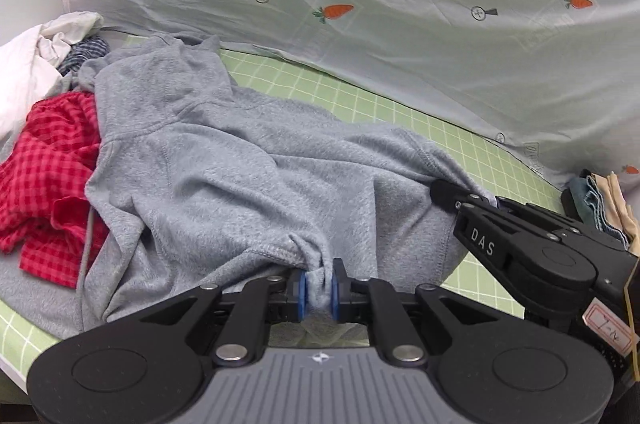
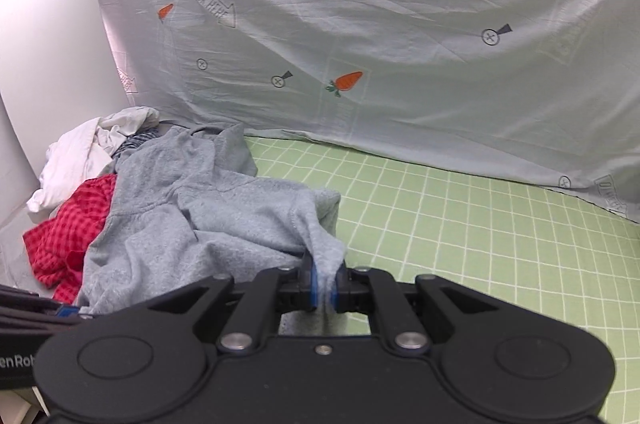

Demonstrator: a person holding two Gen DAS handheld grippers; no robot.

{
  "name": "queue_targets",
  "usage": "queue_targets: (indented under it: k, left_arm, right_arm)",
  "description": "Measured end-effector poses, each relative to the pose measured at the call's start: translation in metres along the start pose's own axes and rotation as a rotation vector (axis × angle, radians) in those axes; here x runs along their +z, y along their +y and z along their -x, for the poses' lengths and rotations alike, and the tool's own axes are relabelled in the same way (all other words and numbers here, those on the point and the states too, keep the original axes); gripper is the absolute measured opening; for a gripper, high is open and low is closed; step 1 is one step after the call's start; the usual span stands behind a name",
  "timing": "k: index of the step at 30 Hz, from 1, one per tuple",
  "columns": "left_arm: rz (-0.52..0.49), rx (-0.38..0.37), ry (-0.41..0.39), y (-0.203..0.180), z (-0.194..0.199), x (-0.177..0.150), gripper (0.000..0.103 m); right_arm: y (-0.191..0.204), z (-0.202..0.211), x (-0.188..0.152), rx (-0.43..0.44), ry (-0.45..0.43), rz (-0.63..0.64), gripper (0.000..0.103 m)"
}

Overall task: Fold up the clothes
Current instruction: 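Pull the grey sweatshirt out of the heap onto the mat with both tools, then open both tools and release the grey sweatshirt on the mat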

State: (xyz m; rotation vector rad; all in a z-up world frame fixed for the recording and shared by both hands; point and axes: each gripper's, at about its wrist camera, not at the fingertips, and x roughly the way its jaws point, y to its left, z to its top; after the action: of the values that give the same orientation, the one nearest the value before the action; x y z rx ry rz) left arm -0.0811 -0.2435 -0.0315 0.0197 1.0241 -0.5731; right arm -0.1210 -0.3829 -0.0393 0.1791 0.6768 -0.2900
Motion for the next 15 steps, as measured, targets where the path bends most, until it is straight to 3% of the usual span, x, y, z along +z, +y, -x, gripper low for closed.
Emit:
queue_targets:
  k: [3, 5, 6, 11, 15]
  left_arm:
    - [-0.014, -0.032, 0.034, -0.006, -0.009, -0.001, 0.016]
    - [-0.015, -0.029, 0.037, 0.001, -0.006, 0.004, 0.017]
    - [-0.002, -0.033, 0.035, 0.008, -0.003, 0.008, 0.02]
    - [0.072, -0.044, 0.033, 0.051, 0.009, 0.035, 0.022]
    - [0.084, -0.028, 0.025, 0.082, 0.017, 0.048, 0.023]
  right_arm:
    - [-0.012, -0.005, -0.008, -0.083, 0.035, 0.02, 0.017]
    - [-0.014, -0.005, -0.013, -0.131, 0.031, 0.027, 0.04]
    - [-0.014, -0.004, -0.013, -0.139, 0.021, 0.019, 0.045]
    - [0.02, -0.02, -0.006, -0.051, 0.032, 0.018, 0.058]
    - [0.048, -0.033, 0.0, 0.026, 0.044, 0.018, 0.062]
